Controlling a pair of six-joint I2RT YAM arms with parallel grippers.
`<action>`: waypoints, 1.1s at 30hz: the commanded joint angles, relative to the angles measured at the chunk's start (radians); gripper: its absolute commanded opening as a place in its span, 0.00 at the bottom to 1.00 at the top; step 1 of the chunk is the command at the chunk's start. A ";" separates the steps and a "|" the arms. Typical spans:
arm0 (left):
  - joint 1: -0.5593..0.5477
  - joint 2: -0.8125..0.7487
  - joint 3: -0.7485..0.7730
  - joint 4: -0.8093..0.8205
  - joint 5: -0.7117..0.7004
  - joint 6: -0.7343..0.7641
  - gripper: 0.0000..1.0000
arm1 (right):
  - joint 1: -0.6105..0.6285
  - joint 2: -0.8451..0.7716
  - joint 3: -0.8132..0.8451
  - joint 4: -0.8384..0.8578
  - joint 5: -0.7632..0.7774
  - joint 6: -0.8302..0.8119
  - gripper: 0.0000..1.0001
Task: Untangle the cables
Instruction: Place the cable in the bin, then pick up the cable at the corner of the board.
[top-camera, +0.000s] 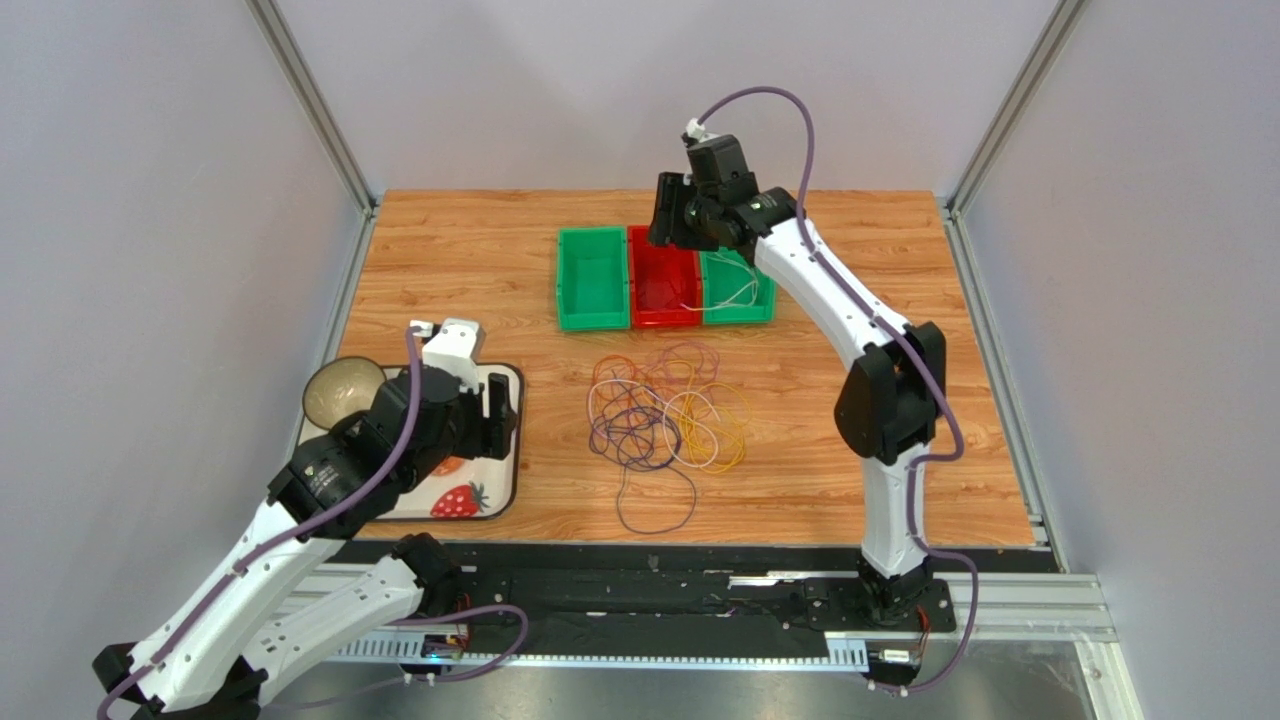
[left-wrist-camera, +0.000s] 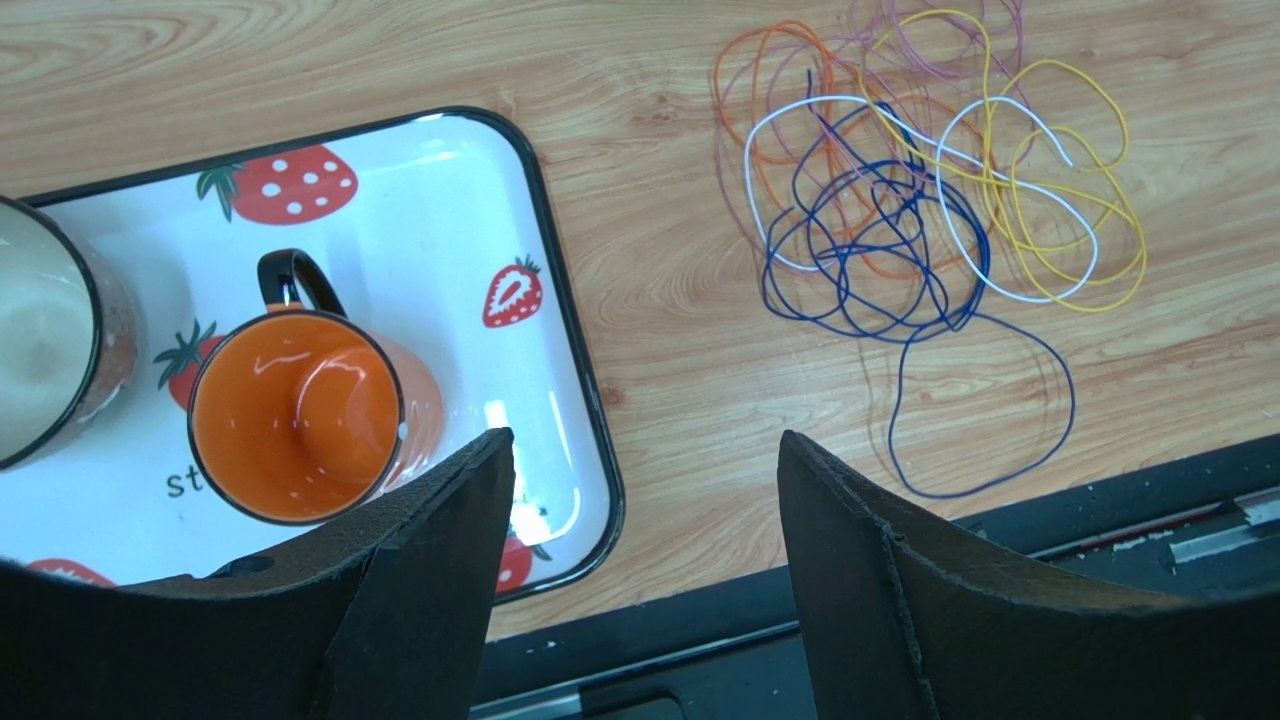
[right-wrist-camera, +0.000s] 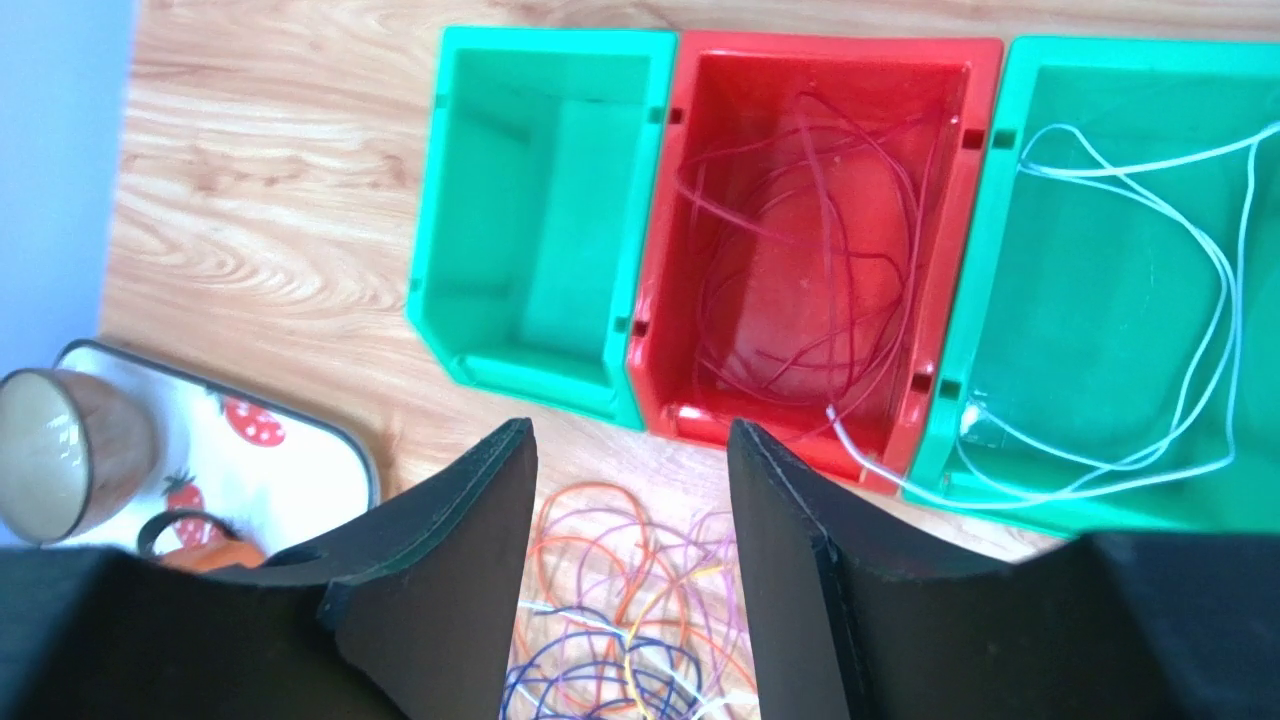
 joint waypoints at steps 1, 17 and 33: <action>-0.003 0.036 0.009 0.018 0.018 0.004 0.73 | 0.008 -0.143 -0.176 0.038 0.006 -0.003 0.54; -0.003 0.430 0.038 0.392 0.185 -0.030 0.70 | 0.009 -0.508 -0.833 0.185 -0.011 0.070 0.50; -0.012 0.642 -0.077 0.576 0.332 -0.146 0.64 | 0.008 -0.538 -0.934 0.236 -0.045 0.090 0.48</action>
